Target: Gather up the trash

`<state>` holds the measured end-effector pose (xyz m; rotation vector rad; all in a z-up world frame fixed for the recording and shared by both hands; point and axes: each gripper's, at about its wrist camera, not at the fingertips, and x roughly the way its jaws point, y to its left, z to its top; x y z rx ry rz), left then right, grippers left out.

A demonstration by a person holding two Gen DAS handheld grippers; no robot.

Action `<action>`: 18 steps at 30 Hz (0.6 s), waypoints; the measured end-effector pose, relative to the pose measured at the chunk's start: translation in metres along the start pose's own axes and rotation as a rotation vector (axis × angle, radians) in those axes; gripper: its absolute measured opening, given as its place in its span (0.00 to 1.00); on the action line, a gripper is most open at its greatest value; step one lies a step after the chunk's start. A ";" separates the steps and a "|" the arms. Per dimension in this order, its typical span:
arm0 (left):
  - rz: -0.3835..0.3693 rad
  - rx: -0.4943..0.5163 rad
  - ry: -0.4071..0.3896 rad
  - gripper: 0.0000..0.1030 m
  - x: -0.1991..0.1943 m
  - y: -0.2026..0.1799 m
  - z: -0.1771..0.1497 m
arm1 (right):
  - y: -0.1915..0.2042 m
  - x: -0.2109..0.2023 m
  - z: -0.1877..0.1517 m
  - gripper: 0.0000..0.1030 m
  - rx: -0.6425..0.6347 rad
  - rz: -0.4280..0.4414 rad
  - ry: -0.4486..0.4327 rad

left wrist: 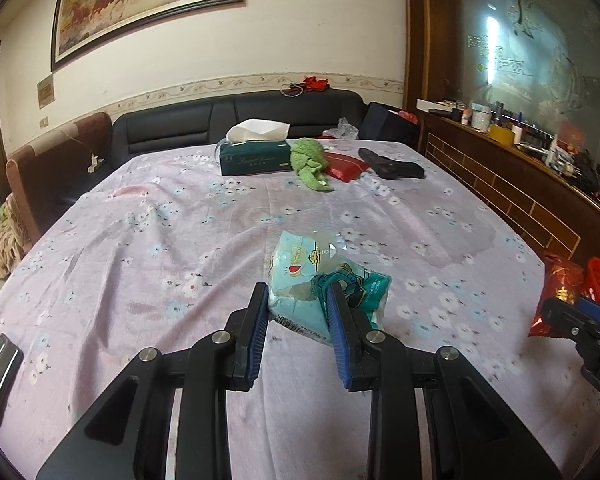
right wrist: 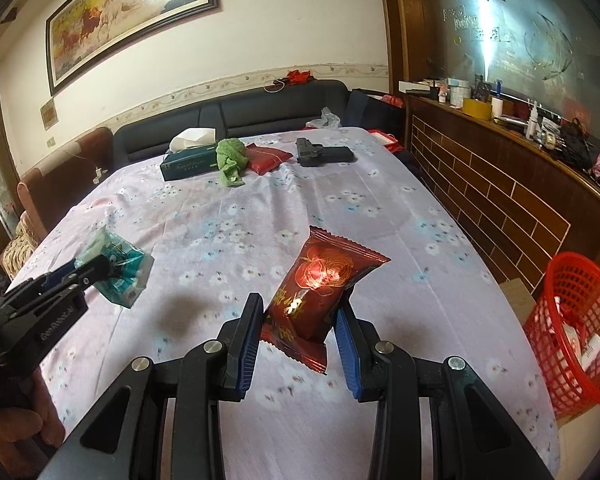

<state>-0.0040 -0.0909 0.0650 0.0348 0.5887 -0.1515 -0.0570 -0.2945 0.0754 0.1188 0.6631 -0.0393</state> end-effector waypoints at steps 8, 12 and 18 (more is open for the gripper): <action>-0.062 0.045 0.006 0.27 -0.022 -0.031 -0.012 | -0.018 -0.021 -0.011 0.37 0.025 0.009 -0.006; -0.084 0.077 0.005 0.27 -0.030 -0.048 -0.016 | -0.026 -0.031 -0.014 0.37 0.034 0.006 -0.018; -0.107 0.104 0.005 0.27 -0.037 -0.063 -0.020 | -0.038 -0.040 -0.020 0.37 0.048 -0.002 -0.024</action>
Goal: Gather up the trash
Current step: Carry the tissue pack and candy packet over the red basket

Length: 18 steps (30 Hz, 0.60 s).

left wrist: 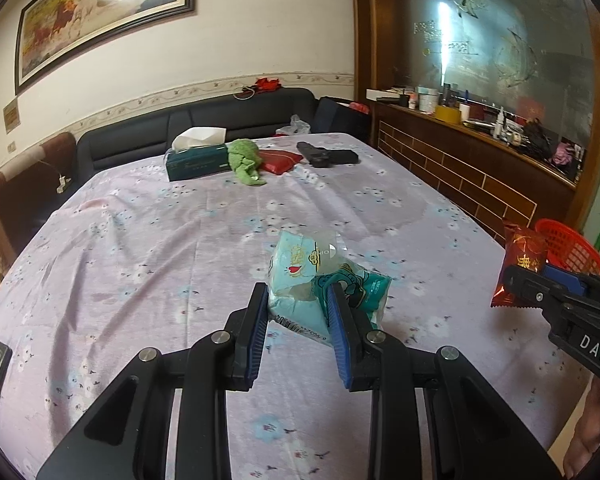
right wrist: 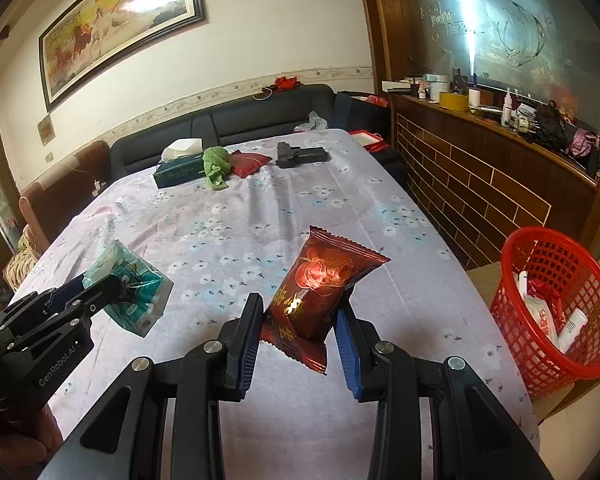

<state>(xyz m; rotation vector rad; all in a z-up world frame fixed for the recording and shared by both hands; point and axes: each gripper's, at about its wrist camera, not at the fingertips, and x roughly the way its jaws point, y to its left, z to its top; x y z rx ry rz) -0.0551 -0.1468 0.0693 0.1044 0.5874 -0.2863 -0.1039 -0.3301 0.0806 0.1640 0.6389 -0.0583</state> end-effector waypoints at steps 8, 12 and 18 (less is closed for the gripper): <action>-0.029 0.037 0.008 0.27 -0.004 -0.023 -0.001 | -0.021 -0.008 -0.007 0.37 0.034 -0.010 0.000; -0.053 0.055 0.014 0.27 -0.004 -0.036 0.001 | -0.030 -0.011 -0.008 0.37 0.049 -0.007 -0.003; -0.117 0.089 0.023 0.27 -0.004 -0.066 0.011 | -0.060 -0.024 -0.006 0.37 0.104 -0.014 -0.030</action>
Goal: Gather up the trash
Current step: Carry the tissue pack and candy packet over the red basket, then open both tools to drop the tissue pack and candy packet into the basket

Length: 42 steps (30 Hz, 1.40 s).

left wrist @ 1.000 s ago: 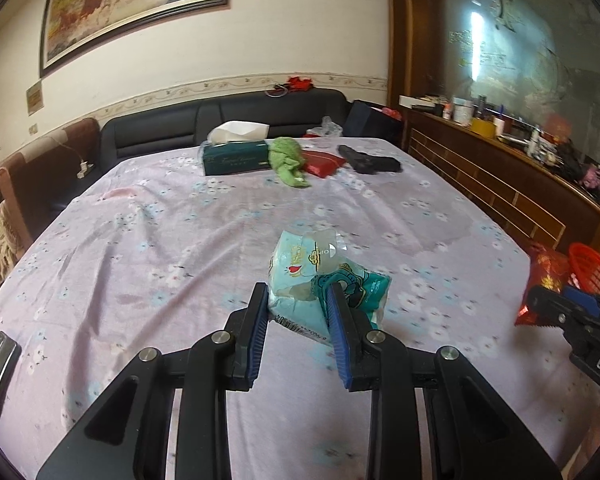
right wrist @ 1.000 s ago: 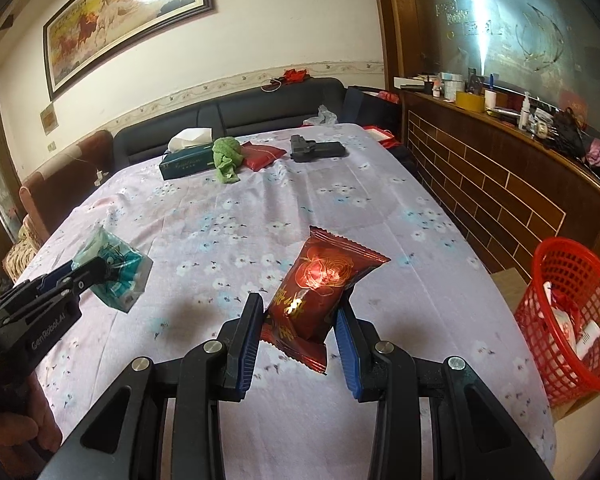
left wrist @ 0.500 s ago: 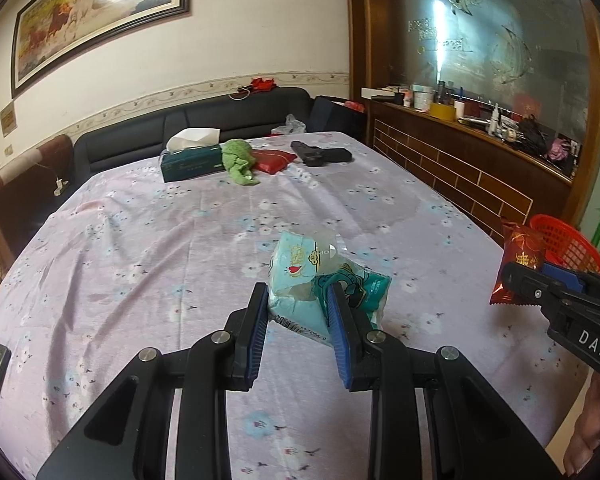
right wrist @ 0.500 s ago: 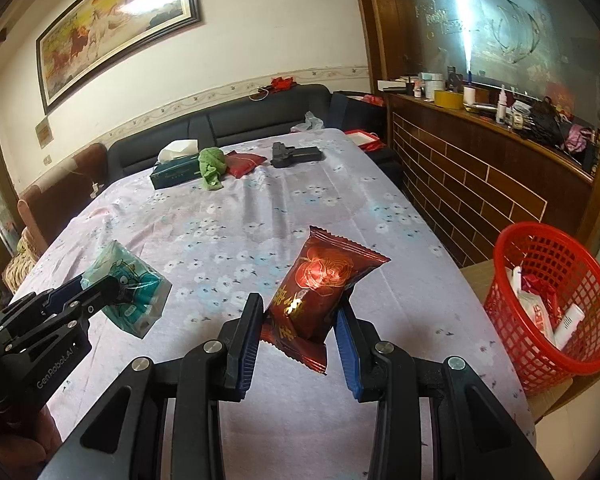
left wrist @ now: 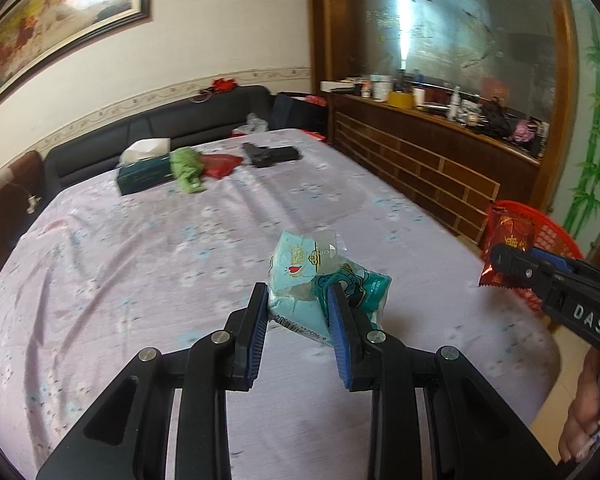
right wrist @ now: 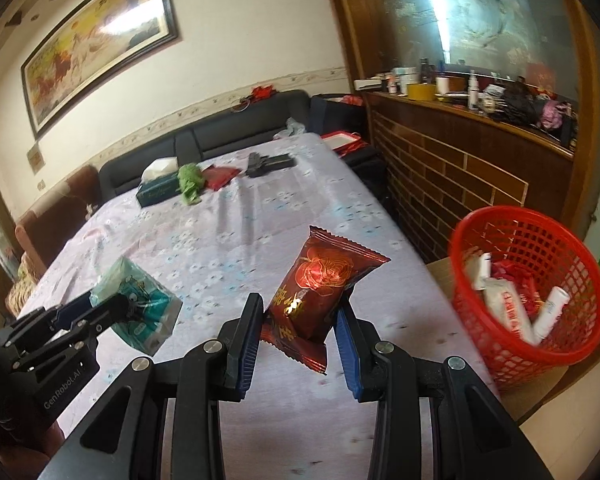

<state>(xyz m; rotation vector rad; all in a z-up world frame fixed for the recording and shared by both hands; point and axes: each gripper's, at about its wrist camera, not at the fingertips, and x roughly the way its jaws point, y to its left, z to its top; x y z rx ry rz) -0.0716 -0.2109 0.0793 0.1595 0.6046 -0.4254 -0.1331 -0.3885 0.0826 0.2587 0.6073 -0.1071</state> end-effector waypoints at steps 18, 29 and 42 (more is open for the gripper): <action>-0.373 0.093 0.092 0.28 0.049 -0.167 0.059 | -0.182 -0.055 0.025 0.37 0.213 -0.218 -0.076; -0.376 0.127 0.086 0.57 0.081 -0.220 0.061 | -0.229 -0.033 0.037 0.57 0.249 -0.256 -0.031; -0.250 0.162 -0.055 0.91 0.016 -0.162 0.030 | -0.196 -0.092 0.013 0.91 0.230 -0.459 -0.131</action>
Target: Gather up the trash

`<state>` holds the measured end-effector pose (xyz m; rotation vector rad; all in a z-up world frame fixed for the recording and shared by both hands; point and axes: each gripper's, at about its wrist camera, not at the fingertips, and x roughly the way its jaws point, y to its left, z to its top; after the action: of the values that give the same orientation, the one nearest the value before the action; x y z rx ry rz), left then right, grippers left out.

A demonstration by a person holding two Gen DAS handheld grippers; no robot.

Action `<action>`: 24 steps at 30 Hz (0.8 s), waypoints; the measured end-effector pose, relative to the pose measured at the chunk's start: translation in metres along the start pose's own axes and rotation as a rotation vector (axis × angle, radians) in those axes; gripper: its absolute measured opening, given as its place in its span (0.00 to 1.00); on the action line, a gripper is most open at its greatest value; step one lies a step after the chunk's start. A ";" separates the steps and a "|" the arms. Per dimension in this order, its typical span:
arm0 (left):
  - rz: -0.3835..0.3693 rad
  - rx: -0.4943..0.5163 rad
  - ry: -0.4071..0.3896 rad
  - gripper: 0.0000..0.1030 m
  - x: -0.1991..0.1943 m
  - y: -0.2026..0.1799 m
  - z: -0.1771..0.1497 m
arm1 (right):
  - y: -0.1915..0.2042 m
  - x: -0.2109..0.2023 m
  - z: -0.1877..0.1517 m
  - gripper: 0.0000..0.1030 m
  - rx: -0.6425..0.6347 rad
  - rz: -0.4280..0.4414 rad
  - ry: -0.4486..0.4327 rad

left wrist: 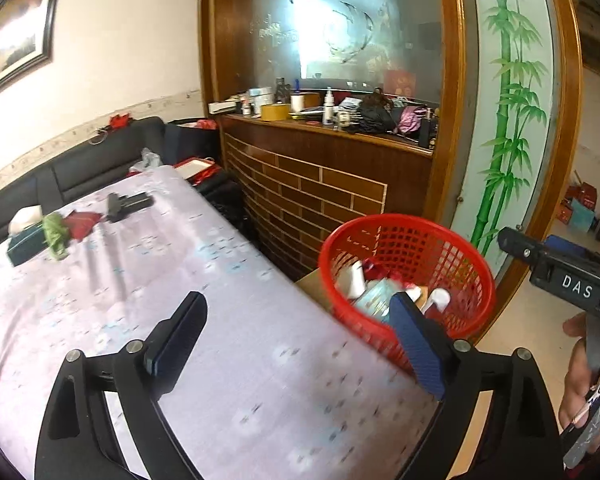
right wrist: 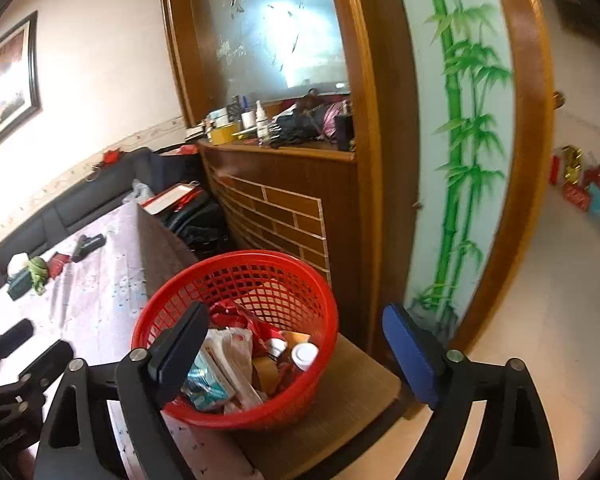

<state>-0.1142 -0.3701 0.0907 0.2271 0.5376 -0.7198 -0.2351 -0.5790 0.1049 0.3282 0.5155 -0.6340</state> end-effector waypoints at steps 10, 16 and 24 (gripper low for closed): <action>0.110 -0.045 -0.015 0.92 -0.058 0.040 -0.052 | 0.040 -0.040 -0.041 0.98 -0.060 -0.054 -0.017; 0.185 -0.089 -0.020 0.96 -0.080 0.063 -0.083 | 0.062 -0.059 -0.073 0.99 -0.109 -0.079 -0.061; 0.278 -0.072 0.001 0.96 -0.089 0.070 -0.105 | 0.086 -0.066 -0.097 0.99 -0.167 -0.069 -0.082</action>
<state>-0.1629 -0.2286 0.0514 0.2296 0.5195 -0.4300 -0.2601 -0.4392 0.0726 0.1267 0.4992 -0.6634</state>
